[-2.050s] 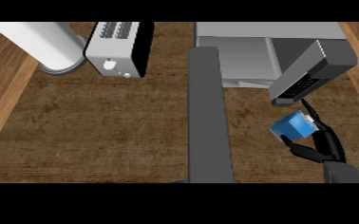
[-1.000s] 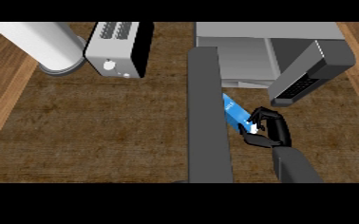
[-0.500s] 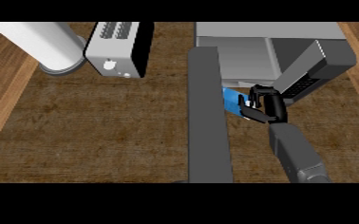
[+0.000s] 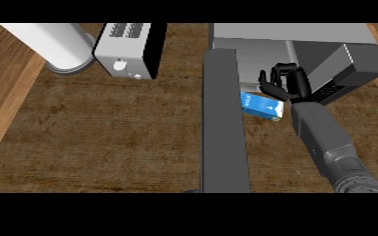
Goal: Pick up the milk, place it into the microwave and close the microwave
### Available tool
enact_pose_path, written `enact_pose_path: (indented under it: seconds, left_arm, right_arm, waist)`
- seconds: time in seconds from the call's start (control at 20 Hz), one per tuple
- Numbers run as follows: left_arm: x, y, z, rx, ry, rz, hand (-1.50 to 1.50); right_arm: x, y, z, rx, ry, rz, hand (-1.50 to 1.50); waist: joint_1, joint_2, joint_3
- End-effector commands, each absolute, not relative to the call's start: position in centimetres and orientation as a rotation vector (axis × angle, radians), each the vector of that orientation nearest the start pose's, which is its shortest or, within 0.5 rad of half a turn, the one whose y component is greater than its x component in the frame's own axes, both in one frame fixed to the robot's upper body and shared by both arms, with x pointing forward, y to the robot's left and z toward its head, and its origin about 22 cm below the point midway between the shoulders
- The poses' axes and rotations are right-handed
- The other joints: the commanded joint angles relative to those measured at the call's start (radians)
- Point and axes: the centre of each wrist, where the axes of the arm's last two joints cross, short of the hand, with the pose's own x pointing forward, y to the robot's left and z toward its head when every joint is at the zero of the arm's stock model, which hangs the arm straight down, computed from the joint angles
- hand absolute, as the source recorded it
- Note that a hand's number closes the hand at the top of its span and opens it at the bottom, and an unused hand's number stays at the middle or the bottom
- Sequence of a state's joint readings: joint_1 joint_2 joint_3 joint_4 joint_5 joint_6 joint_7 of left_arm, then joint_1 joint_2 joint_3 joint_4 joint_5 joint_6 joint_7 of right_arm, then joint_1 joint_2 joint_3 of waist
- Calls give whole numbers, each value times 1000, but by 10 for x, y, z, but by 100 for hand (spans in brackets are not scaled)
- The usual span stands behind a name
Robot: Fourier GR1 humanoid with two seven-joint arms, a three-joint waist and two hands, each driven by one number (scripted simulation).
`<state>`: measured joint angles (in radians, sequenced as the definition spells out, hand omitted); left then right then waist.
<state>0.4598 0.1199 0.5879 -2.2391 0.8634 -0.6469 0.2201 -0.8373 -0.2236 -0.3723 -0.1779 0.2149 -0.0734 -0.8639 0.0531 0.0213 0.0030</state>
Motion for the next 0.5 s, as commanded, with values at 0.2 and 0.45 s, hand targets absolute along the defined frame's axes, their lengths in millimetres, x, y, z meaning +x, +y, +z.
enact_pose_path:
  seconds: [0.2,0.45]
  left_arm:
    - [102,356,123,-320,-1938,-49,-150]
    - [101,368,119,-343,-1948,-64,-150]
  right_arm:
    - [413,-265,-6,-360,-1826,268,150]
    - [418,-292,14,-551,-1827,269,150]
  waist:
    - [29,19,2]
    - [70,33,2]
